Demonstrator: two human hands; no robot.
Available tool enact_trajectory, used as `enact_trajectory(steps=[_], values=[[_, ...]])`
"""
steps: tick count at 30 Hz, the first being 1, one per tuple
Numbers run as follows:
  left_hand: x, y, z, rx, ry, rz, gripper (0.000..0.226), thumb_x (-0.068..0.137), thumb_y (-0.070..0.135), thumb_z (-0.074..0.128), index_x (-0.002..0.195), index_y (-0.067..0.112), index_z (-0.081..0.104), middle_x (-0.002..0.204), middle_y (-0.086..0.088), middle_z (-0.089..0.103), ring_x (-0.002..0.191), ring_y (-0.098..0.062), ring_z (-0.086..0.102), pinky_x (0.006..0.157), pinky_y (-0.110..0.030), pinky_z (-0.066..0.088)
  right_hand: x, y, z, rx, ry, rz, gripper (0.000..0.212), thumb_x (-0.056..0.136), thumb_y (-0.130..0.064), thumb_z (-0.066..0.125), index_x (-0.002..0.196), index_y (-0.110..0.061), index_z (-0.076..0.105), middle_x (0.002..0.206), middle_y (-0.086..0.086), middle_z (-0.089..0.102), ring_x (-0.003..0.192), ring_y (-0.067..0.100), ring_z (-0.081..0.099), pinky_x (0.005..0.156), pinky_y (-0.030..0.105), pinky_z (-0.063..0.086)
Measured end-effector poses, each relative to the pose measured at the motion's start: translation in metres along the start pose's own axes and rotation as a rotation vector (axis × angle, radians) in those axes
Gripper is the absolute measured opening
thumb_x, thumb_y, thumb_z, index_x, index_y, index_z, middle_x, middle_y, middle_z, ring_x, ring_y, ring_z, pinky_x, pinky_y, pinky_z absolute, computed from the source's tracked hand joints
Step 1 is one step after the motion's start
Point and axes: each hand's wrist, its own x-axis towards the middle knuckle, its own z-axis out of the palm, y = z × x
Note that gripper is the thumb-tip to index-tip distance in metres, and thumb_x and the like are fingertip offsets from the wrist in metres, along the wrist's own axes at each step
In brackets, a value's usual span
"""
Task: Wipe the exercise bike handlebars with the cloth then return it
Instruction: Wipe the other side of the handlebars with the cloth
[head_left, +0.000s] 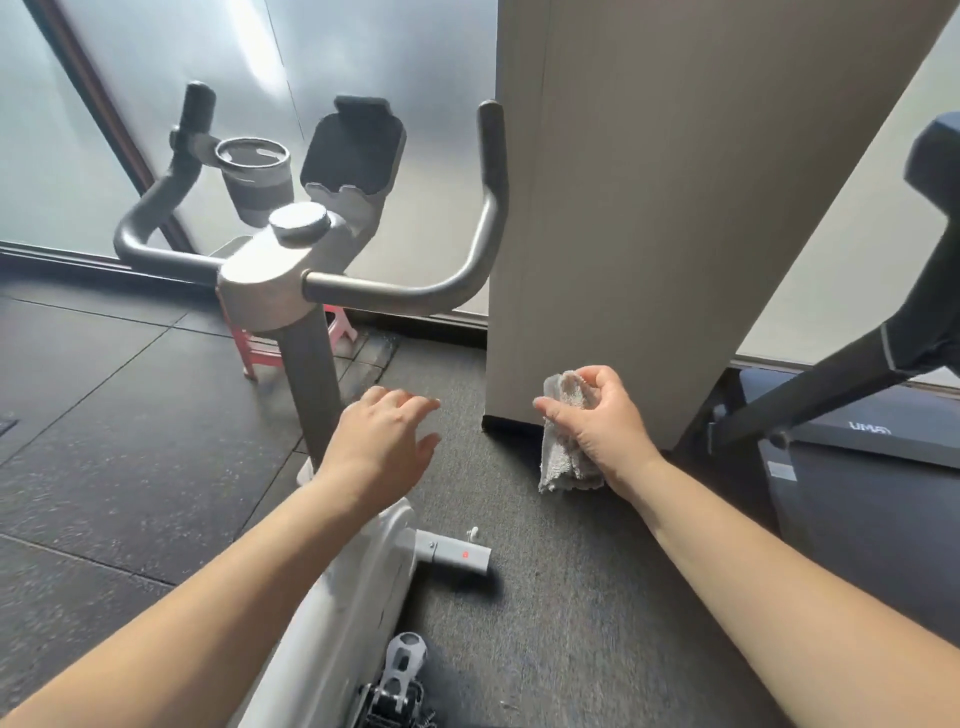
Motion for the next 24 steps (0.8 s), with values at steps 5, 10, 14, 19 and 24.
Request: enact_trajectory(steps=[5, 10, 14, 19, 24], values=[[-0.029, 0.029, 0.029, 0.077, -0.195, -0.064, 0.057, 0.089, 0.042, 0.051, 0.141, 0.029, 0.033, 0.142, 0.003, 0.045, 0.131, -0.023, 0.035, 0.103, -0.042, 0.035, -0.021, 0.018, -0.025, -0.252, 0.018, -0.051, 0.033, 0.077, -0.013, 0.072, 0.102, -0.018, 0.051, 0.101, 0.0, 0.062, 0.092, 0.02, 0.059, 0.079, 0.025, 0.041], [-0.059, 0.049, 0.044, 0.159, -0.251, -0.032, 0.061, 0.09, 0.044, 0.047, 0.144, 0.026, 0.025, 0.144, 0.003, 0.042, 0.134, -0.022, 0.031, 0.108, -0.041, 0.026, -0.05, 0.024, -0.039, -0.337, -0.004, -0.092, 0.023, 0.083, -0.009, 0.058, 0.101, -0.02, 0.05, 0.098, -0.001, 0.06, 0.089, 0.019, 0.055, 0.076, 0.023, 0.037], [-0.081, 0.055, 0.051, 0.158, -0.278, -0.007, 0.063, 0.091, 0.043, 0.046, 0.145, 0.025, 0.021, 0.146, 0.004, 0.039, 0.136, -0.021, 0.028, 0.112, -0.04, 0.02, -0.076, 0.027, -0.042, -0.37, 0.017, -0.114, 0.021, 0.086, -0.01, 0.054, 0.104, -0.019, 0.051, 0.1, -0.002, 0.058, 0.089, 0.017, 0.053, 0.076, 0.022, 0.035], [-0.124, 0.055, 0.054, 0.157, -0.312, 0.035, 0.066, 0.092, 0.042, 0.045, 0.147, 0.023, 0.015, 0.149, 0.0, 0.036, 0.137, -0.023, 0.028, 0.112, -0.041, 0.019, -0.114, 0.034, -0.043, -0.402, 0.089, -0.114, 0.02, 0.085, -0.012, 0.055, 0.102, -0.02, 0.053, 0.097, -0.001, 0.06, 0.086, 0.019, 0.055, 0.073, 0.023, 0.036], [-0.158, 0.051, 0.055, 0.182, -0.291, 0.037, 0.066, 0.091, 0.045, 0.044, 0.146, 0.02, 0.018, 0.146, -0.002, 0.04, 0.134, -0.025, 0.032, 0.109, -0.043, 0.022, -0.148, 0.043, -0.044, -0.471, 0.106, -0.098, 0.02, 0.086, -0.013, 0.054, 0.104, -0.022, 0.051, 0.099, -0.002, 0.059, 0.085, 0.019, 0.055, 0.069, 0.024, 0.037]])
